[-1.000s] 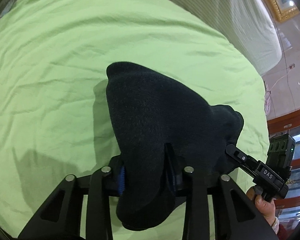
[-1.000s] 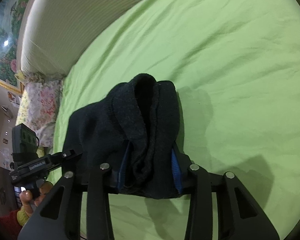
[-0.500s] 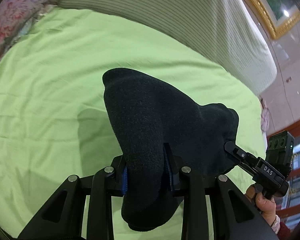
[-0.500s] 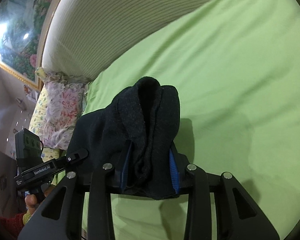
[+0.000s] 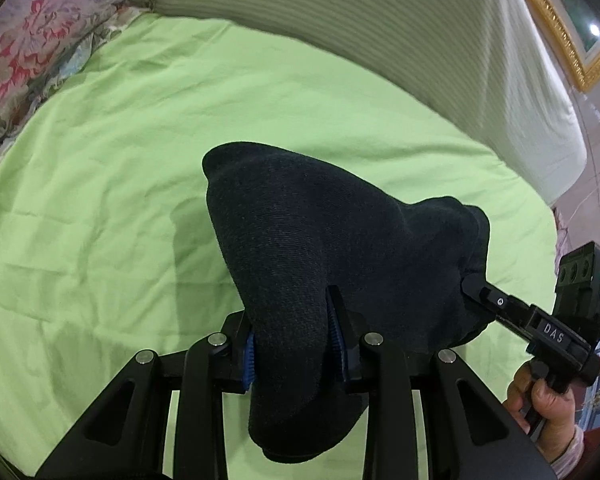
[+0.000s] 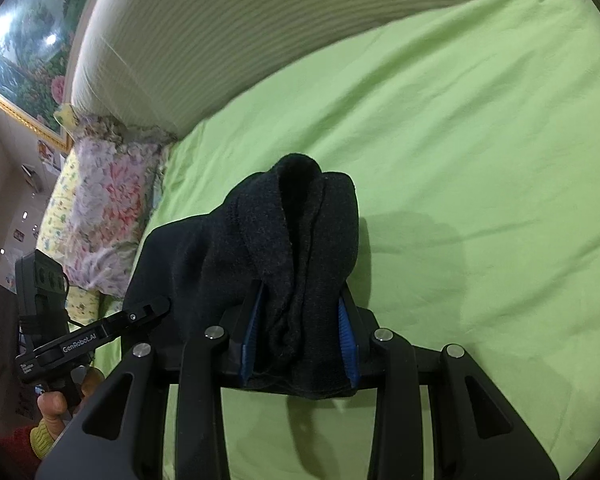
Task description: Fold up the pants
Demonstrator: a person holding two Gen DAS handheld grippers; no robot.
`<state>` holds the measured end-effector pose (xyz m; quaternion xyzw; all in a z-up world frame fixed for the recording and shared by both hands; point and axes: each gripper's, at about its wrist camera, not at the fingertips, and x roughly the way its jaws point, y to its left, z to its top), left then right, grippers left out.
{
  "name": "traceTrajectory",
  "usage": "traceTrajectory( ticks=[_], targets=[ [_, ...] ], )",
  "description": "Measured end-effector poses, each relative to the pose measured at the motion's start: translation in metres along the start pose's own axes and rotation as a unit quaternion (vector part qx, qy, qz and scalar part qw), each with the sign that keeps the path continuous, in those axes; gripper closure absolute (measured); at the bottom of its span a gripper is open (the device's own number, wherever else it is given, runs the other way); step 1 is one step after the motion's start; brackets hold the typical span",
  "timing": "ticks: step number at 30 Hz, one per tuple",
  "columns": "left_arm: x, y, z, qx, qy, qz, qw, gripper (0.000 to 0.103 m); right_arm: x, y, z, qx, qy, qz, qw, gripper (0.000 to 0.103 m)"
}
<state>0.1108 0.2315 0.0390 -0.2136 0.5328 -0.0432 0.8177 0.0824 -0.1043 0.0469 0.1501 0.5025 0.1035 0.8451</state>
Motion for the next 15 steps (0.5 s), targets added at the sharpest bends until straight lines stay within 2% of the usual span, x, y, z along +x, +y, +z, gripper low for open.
traceTrajectory(
  ticks=[3, 7, 9, 15],
  targets=[
    [0.006, 0.005, -0.005, -0.001, 0.003, 0.000, 1.0000, 0.069, 0.003, -0.005, -0.002, -0.001, 0.007, -0.005, 1.000, 0.064],
    [0.012, 0.013, -0.010, 0.000, 0.008, 0.005, 1.0000, 0.059, 0.006, -0.011, -0.001, -0.002, 0.016, -0.011, 1.000, 0.060],
    [0.011, 0.014, -0.011, 0.001, 0.005, 0.005, 1.0000, 0.056, 0.007, -0.013, -0.001, -0.005, 0.019, -0.014, 1.000, 0.055],
    [0.001, 0.012, -0.018, 0.011, -0.001, 0.023, 0.9997, 0.046, 0.006, -0.009, 0.001, -0.024, 0.019, -0.034, 0.999, 0.052]
  ],
)
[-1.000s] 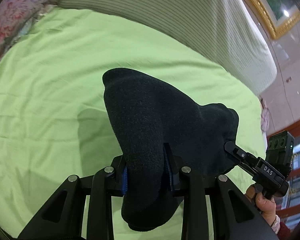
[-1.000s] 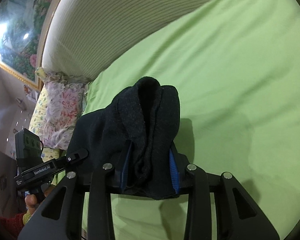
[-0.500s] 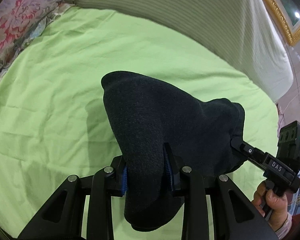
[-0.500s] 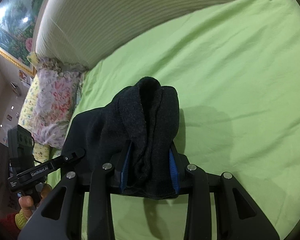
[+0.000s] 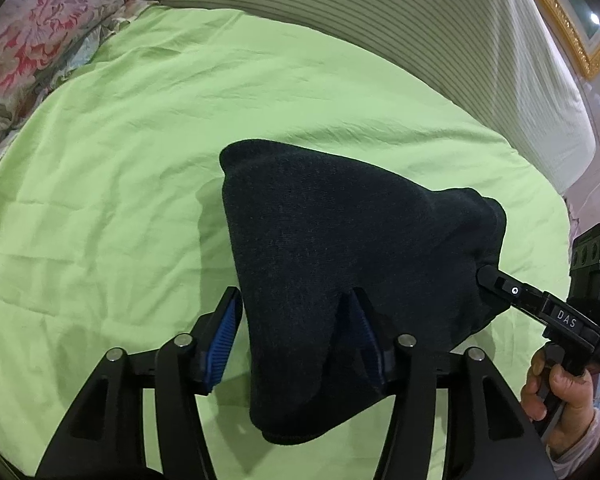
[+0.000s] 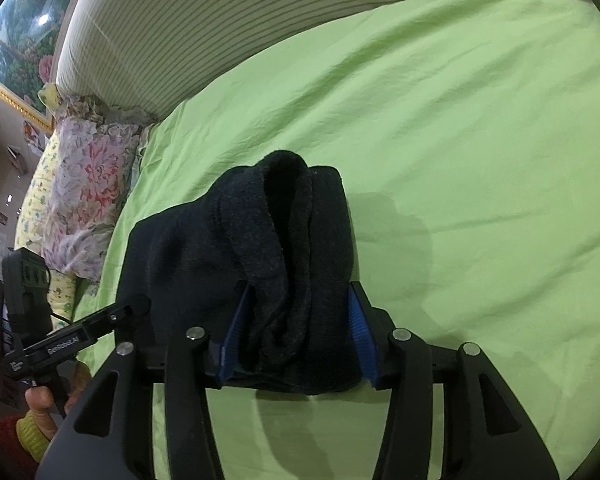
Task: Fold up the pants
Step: 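Release the pants and lift both grippers away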
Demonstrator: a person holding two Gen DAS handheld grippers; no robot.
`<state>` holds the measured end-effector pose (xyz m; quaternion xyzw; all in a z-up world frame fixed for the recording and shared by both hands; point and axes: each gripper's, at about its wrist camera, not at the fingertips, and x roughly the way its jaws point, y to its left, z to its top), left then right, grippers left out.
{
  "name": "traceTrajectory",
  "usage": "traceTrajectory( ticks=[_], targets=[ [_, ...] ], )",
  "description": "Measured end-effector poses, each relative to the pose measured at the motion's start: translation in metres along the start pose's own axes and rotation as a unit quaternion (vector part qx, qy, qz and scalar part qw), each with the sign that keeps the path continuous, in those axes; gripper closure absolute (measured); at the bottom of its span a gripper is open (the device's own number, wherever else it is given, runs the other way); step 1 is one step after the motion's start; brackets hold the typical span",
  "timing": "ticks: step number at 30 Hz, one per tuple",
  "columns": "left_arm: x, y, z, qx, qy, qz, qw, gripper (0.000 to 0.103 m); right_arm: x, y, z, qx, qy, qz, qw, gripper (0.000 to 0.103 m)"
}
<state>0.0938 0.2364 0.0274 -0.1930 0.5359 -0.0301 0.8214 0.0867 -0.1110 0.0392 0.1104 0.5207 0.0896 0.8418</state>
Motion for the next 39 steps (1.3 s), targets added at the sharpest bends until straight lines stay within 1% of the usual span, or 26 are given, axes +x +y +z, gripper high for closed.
traceTrajectory(
  ticks=[4, 5, 9, 10, 12, 14, 23, 31, 39],
  targets=[
    [-0.007, 0.002, -0.003, -0.007, -0.001, 0.002, 1.0000, 0.041, -0.003, 0.007, 0.000, -0.019, 0.003, -0.012, 1.000, 0.046],
    [-0.009, 0.003, -0.005, -0.009, -0.004, 0.003, 0.9999, 0.041, -0.005, 0.009, 0.000, -0.026, 0.002, -0.014, 1.000, 0.043],
    [-0.022, 0.003, -0.012, -0.016, -0.014, 0.007, 0.9998, 0.032, -0.014, 0.019, -0.003, -0.050, -0.010, -0.020, 0.998, 0.032],
    [-0.025, 0.002, -0.014, -0.018, -0.017, 0.012, 0.9996, 0.029, -0.015, 0.021, -0.004, -0.056, -0.013, -0.023, 0.998, 0.030],
    [-0.031, 0.002, -0.018, -0.018, -0.023, 0.018, 0.9994, 0.026, -0.020, 0.028, -0.007, -0.070, -0.020, -0.031, 0.997, 0.026],
    [-0.036, 0.002, -0.023, -0.018, -0.025, 0.026, 0.9992, 0.025, -0.022, 0.032, -0.009, -0.079, -0.025, -0.036, 0.996, 0.023],
    [-0.062, 0.002, -0.041, -0.020, -0.047, 0.054, 0.9972, 0.022, -0.042, 0.045, -0.024, -0.113, -0.058, -0.055, 0.990, 0.017],
    [-0.075, -0.015, -0.055, 0.009, -0.070, 0.087, 0.9937, 0.022, -0.050, 0.056, -0.038, -0.139, -0.077, -0.064, 0.985, 0.015],
    [-0.083, -0.030, -0.067, 0.034, -0.081, 0.094, 0.9917, 0.022, -0.052, 0.068, -0.054, -0.177, -0.088, -0.068, 0.978, 0.012]
  ],
)
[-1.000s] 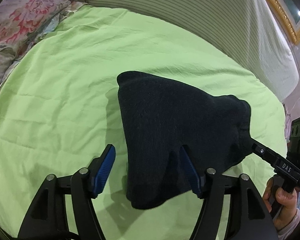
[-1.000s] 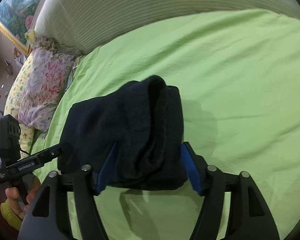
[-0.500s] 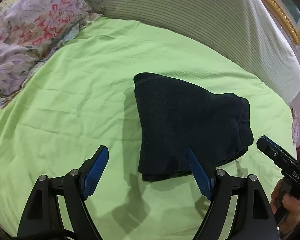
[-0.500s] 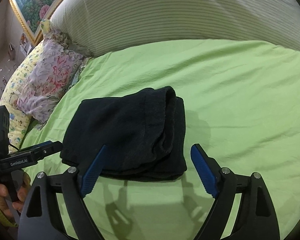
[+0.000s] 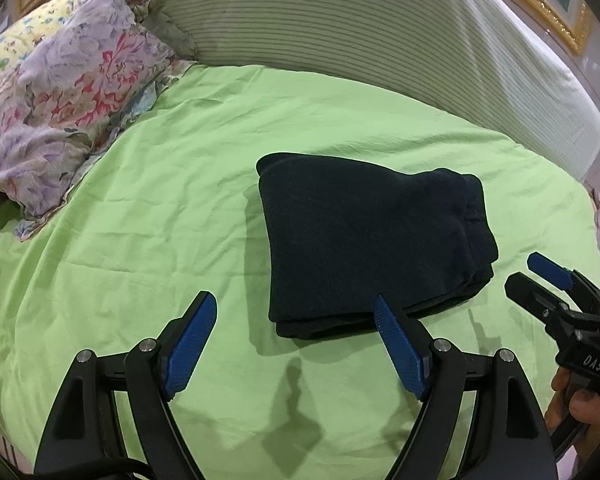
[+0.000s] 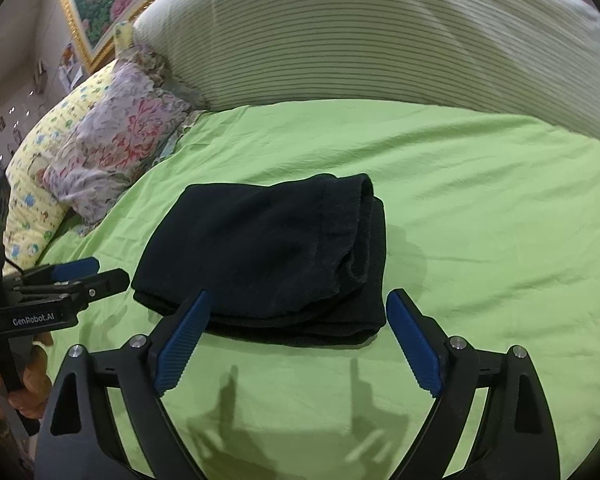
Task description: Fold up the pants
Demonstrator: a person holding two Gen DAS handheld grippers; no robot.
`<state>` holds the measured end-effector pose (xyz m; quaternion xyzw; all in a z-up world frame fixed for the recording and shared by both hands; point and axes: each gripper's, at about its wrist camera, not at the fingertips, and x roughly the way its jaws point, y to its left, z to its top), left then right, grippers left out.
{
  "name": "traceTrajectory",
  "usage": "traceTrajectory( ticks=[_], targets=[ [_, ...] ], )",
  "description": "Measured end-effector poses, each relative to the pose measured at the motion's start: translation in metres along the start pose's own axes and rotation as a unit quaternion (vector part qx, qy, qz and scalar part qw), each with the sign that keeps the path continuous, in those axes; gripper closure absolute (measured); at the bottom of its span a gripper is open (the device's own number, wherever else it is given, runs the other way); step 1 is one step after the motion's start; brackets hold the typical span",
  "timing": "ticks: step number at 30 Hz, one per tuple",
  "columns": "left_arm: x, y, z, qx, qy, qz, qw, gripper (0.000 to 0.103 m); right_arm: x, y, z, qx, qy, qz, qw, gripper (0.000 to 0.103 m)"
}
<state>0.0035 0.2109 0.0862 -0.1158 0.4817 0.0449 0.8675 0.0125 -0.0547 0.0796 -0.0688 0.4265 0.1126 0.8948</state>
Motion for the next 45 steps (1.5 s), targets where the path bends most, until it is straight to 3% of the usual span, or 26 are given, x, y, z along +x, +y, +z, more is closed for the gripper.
traceTrajectory(
  ticks=[9, 24, 45],
  targets=[
    [-0.003, -0.007, -0.013, 0.011, -0.008, 0.015, 0.9998, 0.020, -0.002, 0.010, -0.012, -0.033, -0.006, -0.014, 0.999, 0.010],
    [0.008, -0.009, -0.024, 0.015, -0.018, 0.056, 0.9982, 0.018, 0.010, 0.008, -0.023, -0.035, -0.005, -0.048, 0.998, 0.009],
    [0.009, -0.006, -0.024, 0.011, -0.033, 0.063, 0.9974, 0.018, 0.013, 0.020, -0.022, -0.045, -0.022, -0.035, 0.998, 0.009]
  ],
)
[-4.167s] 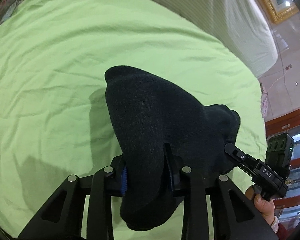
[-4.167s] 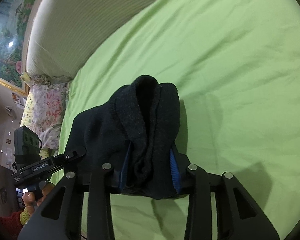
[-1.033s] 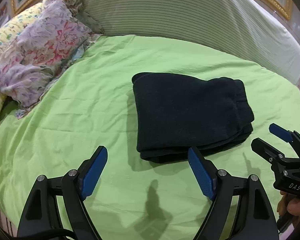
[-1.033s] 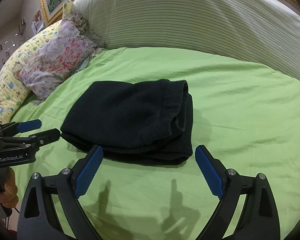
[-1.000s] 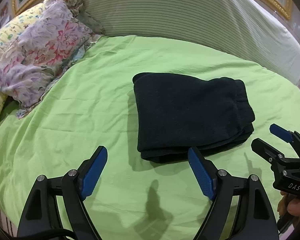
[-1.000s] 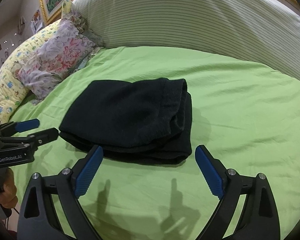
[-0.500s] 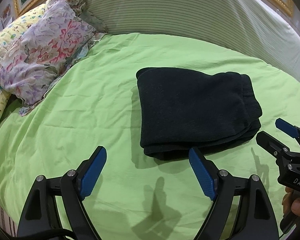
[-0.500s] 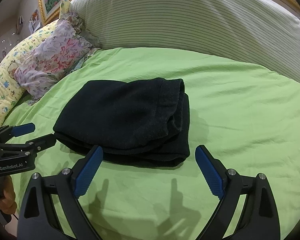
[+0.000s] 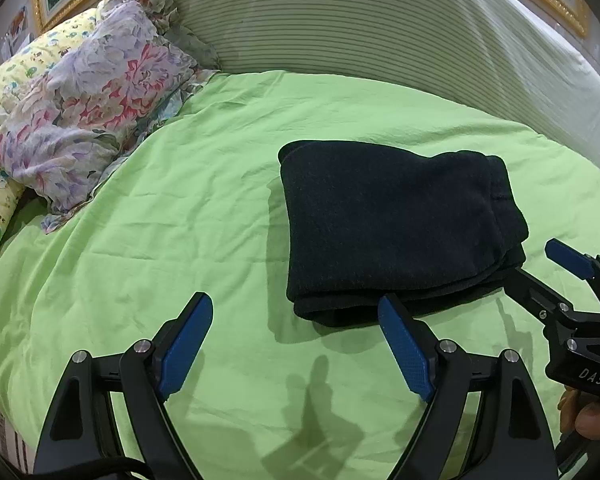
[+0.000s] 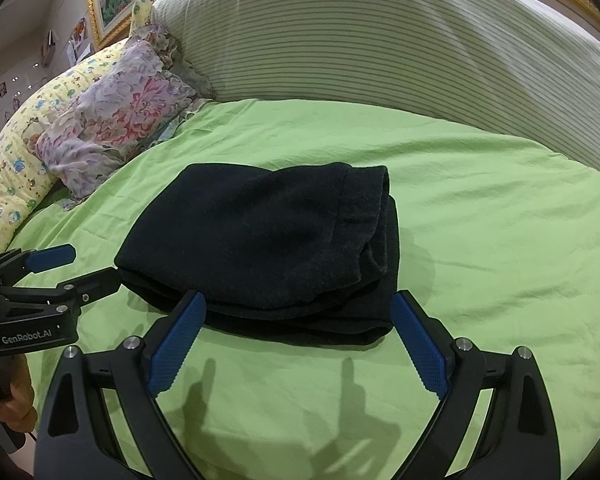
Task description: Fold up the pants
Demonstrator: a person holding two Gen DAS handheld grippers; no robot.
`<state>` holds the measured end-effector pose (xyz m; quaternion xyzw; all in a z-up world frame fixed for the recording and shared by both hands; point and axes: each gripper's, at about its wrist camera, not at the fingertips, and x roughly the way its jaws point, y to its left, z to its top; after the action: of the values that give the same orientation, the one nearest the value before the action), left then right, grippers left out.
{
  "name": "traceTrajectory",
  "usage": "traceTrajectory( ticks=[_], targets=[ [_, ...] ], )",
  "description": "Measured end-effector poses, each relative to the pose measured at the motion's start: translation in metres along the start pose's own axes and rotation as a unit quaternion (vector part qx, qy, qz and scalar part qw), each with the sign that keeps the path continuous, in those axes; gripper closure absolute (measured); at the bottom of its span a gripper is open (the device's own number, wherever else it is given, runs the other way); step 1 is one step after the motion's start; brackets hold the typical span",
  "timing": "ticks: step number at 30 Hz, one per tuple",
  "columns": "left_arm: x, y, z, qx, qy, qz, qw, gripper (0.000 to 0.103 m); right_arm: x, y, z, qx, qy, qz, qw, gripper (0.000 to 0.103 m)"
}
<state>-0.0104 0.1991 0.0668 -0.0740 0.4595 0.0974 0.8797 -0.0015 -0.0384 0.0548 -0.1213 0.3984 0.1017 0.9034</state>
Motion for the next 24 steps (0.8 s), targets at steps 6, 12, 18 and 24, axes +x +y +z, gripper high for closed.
traceTrajectory(
  ticks=[6, 12, 18, 24],
  targets=[
    [0.0005, -0.0023, 0.0019, 0.004, -0.008, -0.001, 1.0000, 0.018, 0.0022, 0.0025, 0.0010, -0.003, -0.006, -0.001, 1.000, 0.009],
    [-0.0001, -0.0039, 0.0032, 0.007, -0.016, 0.001, 0.9998, 0.018, 0.0026, 0.0038, 0.0028, -0.008, -0.014, 0.000, 1.000, 0.009],
    [0.0011, -0.0043, 0.0041, 0.008, -0.018, 0.001, 0.9998, 0.018, 0.0044, 0.0045, 0.0038, -0.011, -0.017, -0.002, 1.000, 0.009],
    [0.0027, -0.0047, 0.0056, 0.008, -0.017, 0.000, 0.9998, 0.018, 0.0056, 0.0063, 0.0034, -0.011, -0.015, -0.002, 1.000, 0.009]
  ],
)
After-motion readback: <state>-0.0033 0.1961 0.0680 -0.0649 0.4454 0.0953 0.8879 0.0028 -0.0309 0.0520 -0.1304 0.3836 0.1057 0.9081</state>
